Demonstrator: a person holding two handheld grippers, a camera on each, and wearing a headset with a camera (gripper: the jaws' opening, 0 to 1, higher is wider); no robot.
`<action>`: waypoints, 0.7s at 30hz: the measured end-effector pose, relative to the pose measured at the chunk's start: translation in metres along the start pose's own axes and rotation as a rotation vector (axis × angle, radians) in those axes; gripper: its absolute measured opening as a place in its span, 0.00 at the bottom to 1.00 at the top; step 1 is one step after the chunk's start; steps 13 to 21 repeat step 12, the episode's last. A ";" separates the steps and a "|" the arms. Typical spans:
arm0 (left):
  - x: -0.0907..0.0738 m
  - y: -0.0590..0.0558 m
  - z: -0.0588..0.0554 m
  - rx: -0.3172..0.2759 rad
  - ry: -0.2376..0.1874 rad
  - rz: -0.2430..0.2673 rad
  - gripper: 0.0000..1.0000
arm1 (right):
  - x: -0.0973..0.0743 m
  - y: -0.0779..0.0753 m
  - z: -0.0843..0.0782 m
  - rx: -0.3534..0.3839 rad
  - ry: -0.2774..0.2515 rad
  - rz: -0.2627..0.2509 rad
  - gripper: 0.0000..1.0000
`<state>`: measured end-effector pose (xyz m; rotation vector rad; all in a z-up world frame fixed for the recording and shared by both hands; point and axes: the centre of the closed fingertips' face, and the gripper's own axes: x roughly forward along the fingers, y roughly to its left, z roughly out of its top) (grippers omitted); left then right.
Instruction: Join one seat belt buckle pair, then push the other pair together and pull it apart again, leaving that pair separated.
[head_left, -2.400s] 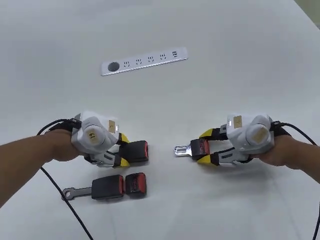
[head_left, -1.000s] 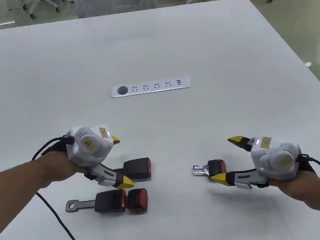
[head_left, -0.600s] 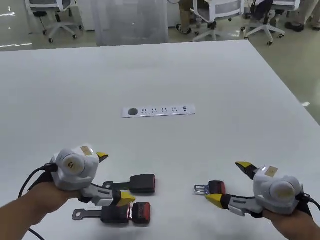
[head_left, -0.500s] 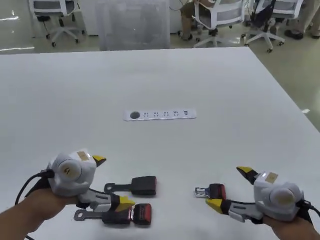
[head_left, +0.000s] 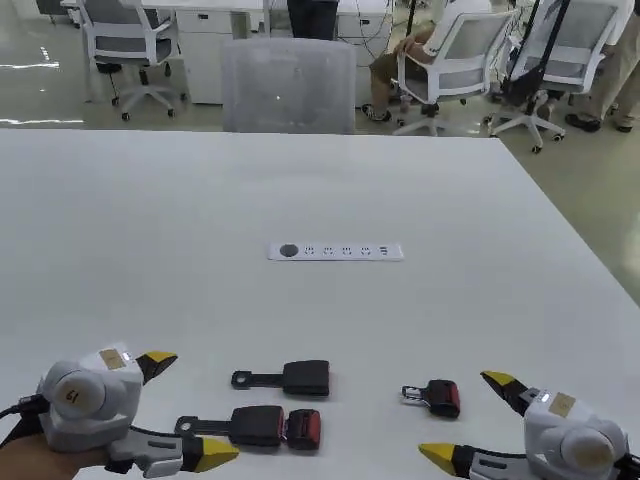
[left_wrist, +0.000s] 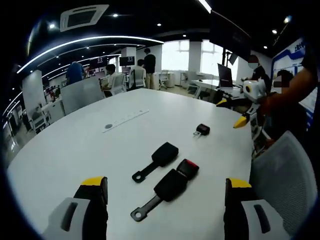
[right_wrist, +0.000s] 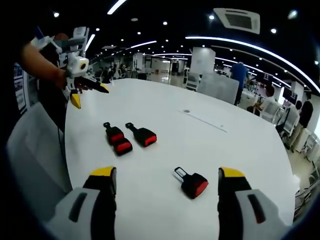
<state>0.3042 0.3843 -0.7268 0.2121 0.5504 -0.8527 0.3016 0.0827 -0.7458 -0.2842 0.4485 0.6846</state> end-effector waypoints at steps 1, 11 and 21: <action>-0.003 0.000 -0.001 -0.006 -0.007 0.002 1.00 | -0.002 0.002 0.001 0.003 -0.002 -0.001 0.86; -0.027 -0.005 -0.013 -0.032 -0.037 -0.002 1.00 | -0.016 0.027 0.006 0.004 -0.032 -0.016 0.89; -0.029 -0.004 -0.013 -0.035 -0.043 -0.002 1.00 | -0.017 0.028 0.006 0.008 -0.031 -0.014 0.90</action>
